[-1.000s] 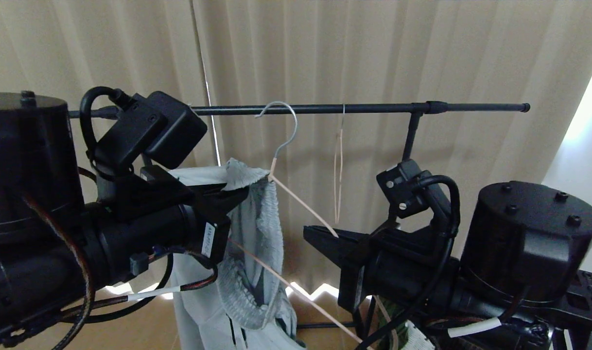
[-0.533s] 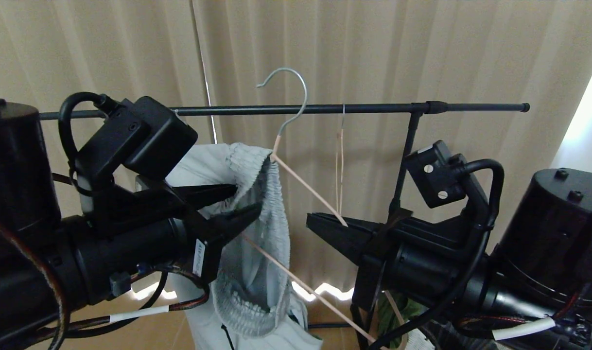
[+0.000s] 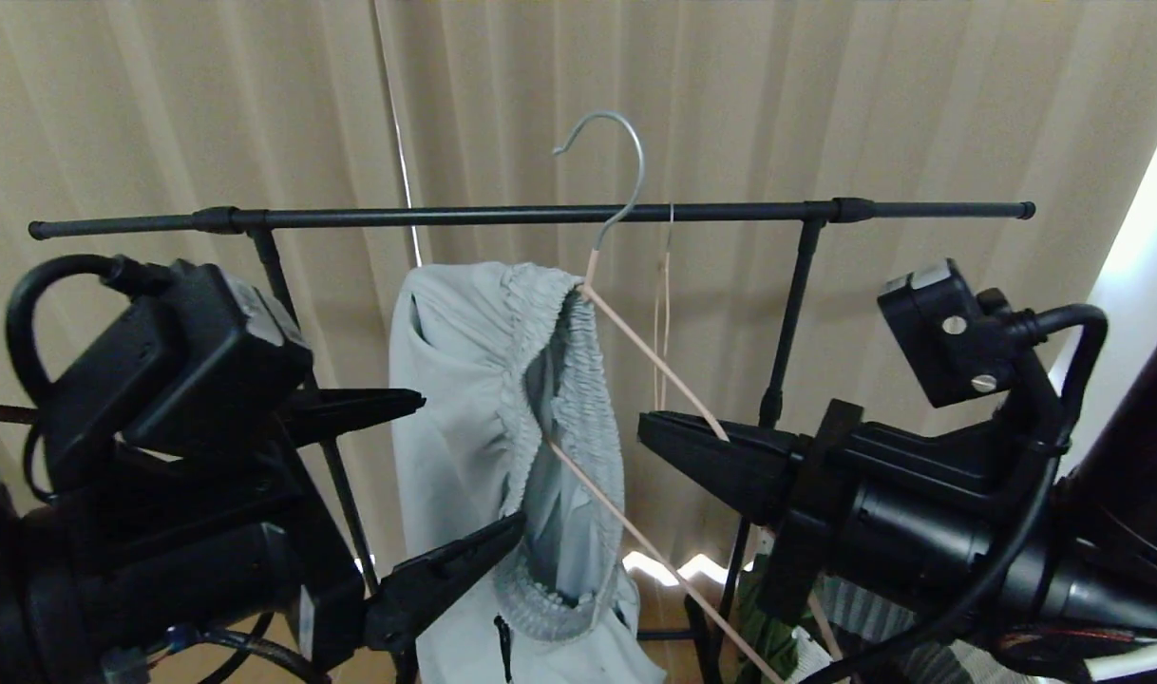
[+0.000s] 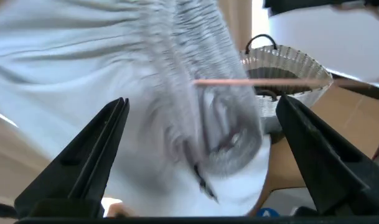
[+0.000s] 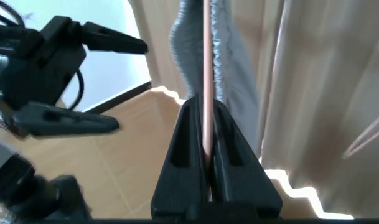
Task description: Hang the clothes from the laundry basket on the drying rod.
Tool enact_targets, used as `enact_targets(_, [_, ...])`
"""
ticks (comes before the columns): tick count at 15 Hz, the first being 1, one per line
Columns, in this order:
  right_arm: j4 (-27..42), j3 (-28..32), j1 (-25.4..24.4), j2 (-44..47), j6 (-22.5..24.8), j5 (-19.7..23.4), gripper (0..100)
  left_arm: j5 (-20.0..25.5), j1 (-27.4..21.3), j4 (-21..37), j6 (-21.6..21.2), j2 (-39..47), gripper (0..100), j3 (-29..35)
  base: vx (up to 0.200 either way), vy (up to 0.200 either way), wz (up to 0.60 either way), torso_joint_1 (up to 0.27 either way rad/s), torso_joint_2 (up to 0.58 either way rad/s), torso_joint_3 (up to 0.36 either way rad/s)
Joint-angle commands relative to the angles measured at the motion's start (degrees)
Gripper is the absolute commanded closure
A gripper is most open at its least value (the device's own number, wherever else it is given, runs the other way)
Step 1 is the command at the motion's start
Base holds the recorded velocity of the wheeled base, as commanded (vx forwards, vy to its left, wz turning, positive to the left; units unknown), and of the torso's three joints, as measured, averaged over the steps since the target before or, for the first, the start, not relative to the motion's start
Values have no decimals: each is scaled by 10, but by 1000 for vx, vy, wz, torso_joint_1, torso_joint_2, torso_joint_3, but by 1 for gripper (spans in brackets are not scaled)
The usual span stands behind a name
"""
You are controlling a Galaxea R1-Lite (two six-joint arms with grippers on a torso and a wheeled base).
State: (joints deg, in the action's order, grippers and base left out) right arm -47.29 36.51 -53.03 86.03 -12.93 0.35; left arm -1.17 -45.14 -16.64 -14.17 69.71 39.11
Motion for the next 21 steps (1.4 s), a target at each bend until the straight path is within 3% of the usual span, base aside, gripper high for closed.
enact_targets(1, [3, -20, 13, -45, 5, 30, 100, 5, 23, 0, -37, -46, 0, -17, 0, 0, 0, 0, 0, 0])
enact_targets(3, [29, -28, 42, -64, 19, 96, 100, 6, 63, -1, -128, -55, 0, -16, 0, 0, 0, 0, 0, 0])
enact_targets(4, [49, -28, 45, -66, 26, 107, 100, 14, 82, -5, -152, -53, 0, -8, 0, 0, 0, 0, 0, 0])
enact_targets(7, [82, -28, 45, -66, 52, 130, 100, 81, 130, -11, -197, -33, 0, 8, 0, 0, 0, 0, 0, 0])
enact_targets(8, [87, -28, 45, -65, 63, 147, 100, 97, 151, -13, -228, -20, 0, 13, 0, 0, 0, 0, 0, 0])
enact_targets(9, [90, -26, 45, -63, 70, 163, 100, 145, 182, -19, -266, 1, 0, 24, 0, 0, 0, 0, 0, 0])
enact_targets(11, [89, -24, 45, -62, 72, 192, 100, 195, 193, -21, -276, 38, 0, 48, 0, 0, 0, 0, 0, 0])
enact_targets(14, [86, -21, 45, -60, 73, 228, 100, 232, 193, -22, -277, 80, 0, 79, 0, 0, 0, 0, 0, 0])
enact_targets(21, [84, -26, 45, -64, 77, 268, 100, 279, 192, -20, -300, 101, 0, 82, 0, 0, 0, 0, 0, 0])
